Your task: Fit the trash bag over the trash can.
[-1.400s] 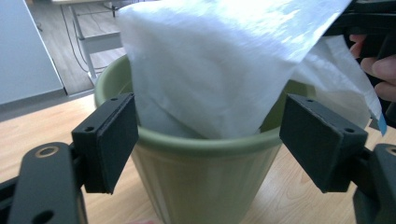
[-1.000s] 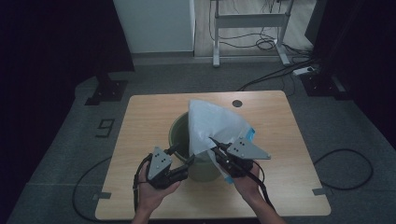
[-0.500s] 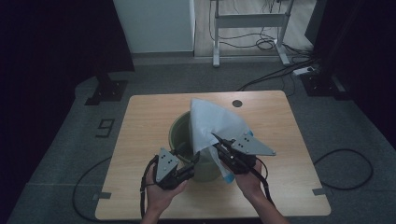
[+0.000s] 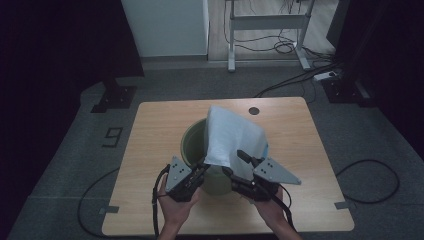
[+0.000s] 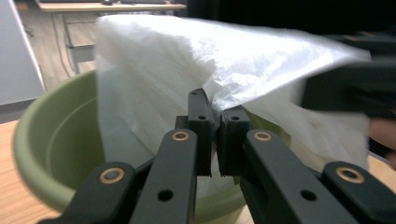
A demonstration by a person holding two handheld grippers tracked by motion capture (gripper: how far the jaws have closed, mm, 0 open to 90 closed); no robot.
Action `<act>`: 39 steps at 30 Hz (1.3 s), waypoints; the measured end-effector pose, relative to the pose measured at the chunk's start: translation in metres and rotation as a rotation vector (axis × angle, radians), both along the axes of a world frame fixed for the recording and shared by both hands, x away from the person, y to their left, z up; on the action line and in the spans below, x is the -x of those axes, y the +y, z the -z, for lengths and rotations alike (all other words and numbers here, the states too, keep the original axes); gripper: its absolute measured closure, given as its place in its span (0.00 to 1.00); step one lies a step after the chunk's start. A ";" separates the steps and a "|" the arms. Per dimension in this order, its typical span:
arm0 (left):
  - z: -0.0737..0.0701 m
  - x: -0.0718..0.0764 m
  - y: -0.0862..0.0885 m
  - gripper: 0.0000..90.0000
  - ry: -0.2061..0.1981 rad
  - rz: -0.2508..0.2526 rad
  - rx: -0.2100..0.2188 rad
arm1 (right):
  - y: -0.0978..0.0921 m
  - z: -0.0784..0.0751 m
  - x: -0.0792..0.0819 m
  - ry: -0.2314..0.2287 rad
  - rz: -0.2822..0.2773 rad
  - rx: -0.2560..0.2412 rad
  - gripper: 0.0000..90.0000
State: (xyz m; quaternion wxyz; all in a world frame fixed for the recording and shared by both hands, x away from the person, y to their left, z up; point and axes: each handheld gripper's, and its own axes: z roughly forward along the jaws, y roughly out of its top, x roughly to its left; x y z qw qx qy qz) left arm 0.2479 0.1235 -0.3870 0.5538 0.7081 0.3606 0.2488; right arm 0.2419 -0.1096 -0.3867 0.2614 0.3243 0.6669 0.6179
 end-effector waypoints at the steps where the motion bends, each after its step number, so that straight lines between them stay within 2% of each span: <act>1: 0.000 0.000 0.001 0.96 0.003 -0.005 0.001 | -0.002 0.003 0.006 -0.006 0.012 0.006 0.35; 4: 0.001 0.000 0.002 0.96 0.008 -0.015 0.010 | -0.010 0.013 0.021 -0.030 0.030 0.020 0.34; 7: 0.001 -0.001 0.001 0.96 0.010 -0.022 0.018 | -0.014 0.027 0.032 -0.024 0.053 0.040 0.30; 9: 0.001 0.000 0.000 0.96 0.006 -0.028 0.019 | -0.016 0.038 0.036 -0.014 0.085 0.031 0.30; 14: 0.000 0.000 -0.001 0.96 0.004 -0.033 0.021 | -0.015 0.065 0.035 0.046 0.147 0.036 0.27; 16: 0.000 0.000 0.001 0.96 0.006 -0.030 0.023 | -0.014 0.074 0.032 0.062 0.163 0.046 0.27; 18: 0.001 0.000 0.003 0.96 0.010 -0.029 0.031 | -0.015 0.082 0.030 0.062 0.204 0.061 0.29; 19: 0.001 0.000 0.003 0.96 0.010 -0.029 0.031 | -0.015 0.082 0.030 0.062 0.204 0.061 0.29; 20: 0.002 0.000 0.005 0.96 0.013 -0.029 0.037 | -0.018 0.090 0.026 0.077 0.238 0.057 0.32; 21: 0.002 0.000 0.005 0.96 0.013 -0.029 0.037 | -0.018 0.090 0.026 0.077 0.238 0.057 0.32; 22: 0.003 0.001 0.008 0.96 0.015 -0.027 0.041 | -0.023 0.095 0.022 0.080 0.274 0.054 0.44; 23: 0.004 0.002 0.009 0.96 0.015 -0.026 0.041 | -0.026 0.096 0.020 0.080 0.282 0.047 0.55; 24: 0.004 0.003 0.009 0.96 0.015 -0.024 0.042 | -0.030 0.097 0.019 0.079 0.288 0.039 0.65; 27: 0.005 0.005 0.010 0.96 0.015 0.001 0.030 | -0.039 0.092 0.014 0.055 0.326 0.031 0.78; 33: 0.008 0.006 0.011 0.96 0.020 0.023 0.013 | -0.049 0.076 0.009 0.008 0.354 0.020 0.85; 38: 0.011 0.008 0.011 0.96 0.022 0.028 0.005 | -0.053 0.046 0.002 -0.063 0.367 -0.031 0.92; 39: 0.011 0.008 0.011 0.96 0.022 0.028 0.005 | -0.053 0.046 0.002 -0.063 0.367 -0.031 0.92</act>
